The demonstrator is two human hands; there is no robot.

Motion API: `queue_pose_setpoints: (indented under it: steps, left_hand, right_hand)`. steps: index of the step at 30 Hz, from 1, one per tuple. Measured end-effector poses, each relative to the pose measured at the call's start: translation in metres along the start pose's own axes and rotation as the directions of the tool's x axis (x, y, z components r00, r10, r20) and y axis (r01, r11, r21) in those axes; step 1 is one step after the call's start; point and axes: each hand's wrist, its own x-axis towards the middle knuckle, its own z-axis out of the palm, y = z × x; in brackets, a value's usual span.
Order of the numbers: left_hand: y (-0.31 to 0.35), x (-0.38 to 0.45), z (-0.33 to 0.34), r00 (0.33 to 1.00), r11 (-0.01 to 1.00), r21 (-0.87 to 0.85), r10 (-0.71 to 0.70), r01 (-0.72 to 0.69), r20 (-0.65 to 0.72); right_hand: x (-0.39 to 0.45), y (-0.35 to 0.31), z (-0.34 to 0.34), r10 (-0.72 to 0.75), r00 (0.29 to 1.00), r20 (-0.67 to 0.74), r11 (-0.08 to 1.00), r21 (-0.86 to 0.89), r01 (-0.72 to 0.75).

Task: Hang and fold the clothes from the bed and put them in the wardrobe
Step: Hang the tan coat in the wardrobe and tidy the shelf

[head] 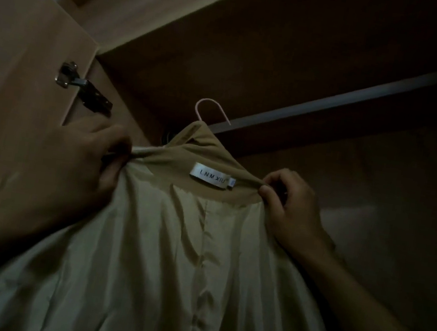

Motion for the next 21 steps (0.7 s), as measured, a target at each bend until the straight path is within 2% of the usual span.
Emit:
queue_pose_setpoints:
  steps: [2,5,7,11,15,17,21]
  left_hand:
    - [-0.002,0.004,0.017,1.0,0.999,0.032,0.013,-0.013,-0.005]
    - [-0.014,0.029,0.043,0.999,0.995,0.091,0.038,-0.037,-0.002]
    - [-0.026,0.05,0.058,0.998,0.985,0.16,0.054,-0.061,0.045]
    - [-0.044,0.089,0.077,0.993,0.965,0.256,0.04,-0.066,0.107]
    - [-0.05,0.115,0.097,0.988,0.963,0.267,-0.016,-0.025,0.154]
    - [-0.048,0.112,0.113,0.986,0.969,0.239,0.018,-0.057,0.164]
    - [-0.039,0.111,0.155,0.986,0.965,0.246,0.046,-0.085,0.16]
  right_hand:
    - [0.006,0.025,0.017,-0.025,1.0,0.015,0.999,0.047,0.024]
    - [0.033,0.06,0.045,0.012,0.997,0.078,0.986,0.165,-0.024]
    - [0.059,0.077,0.063,0.019,0.995,0.103,0.978,0.204,-0.04]
    - [0.118,0.094,0.102,-0.013,0.998,0.068,0.98,0.198,-0.001]
    - [0.156,0.115,0.148,0.018,0.997,0.078,0.975,0.218,-0.034]
    - [0.154,0.131,0.164,0.011,0.999,0.047,0.976,0.217,-0.021]
    - [0.146,0.17,0.177,0.134,0.99,0.04,0.964,0.226,-0.14]
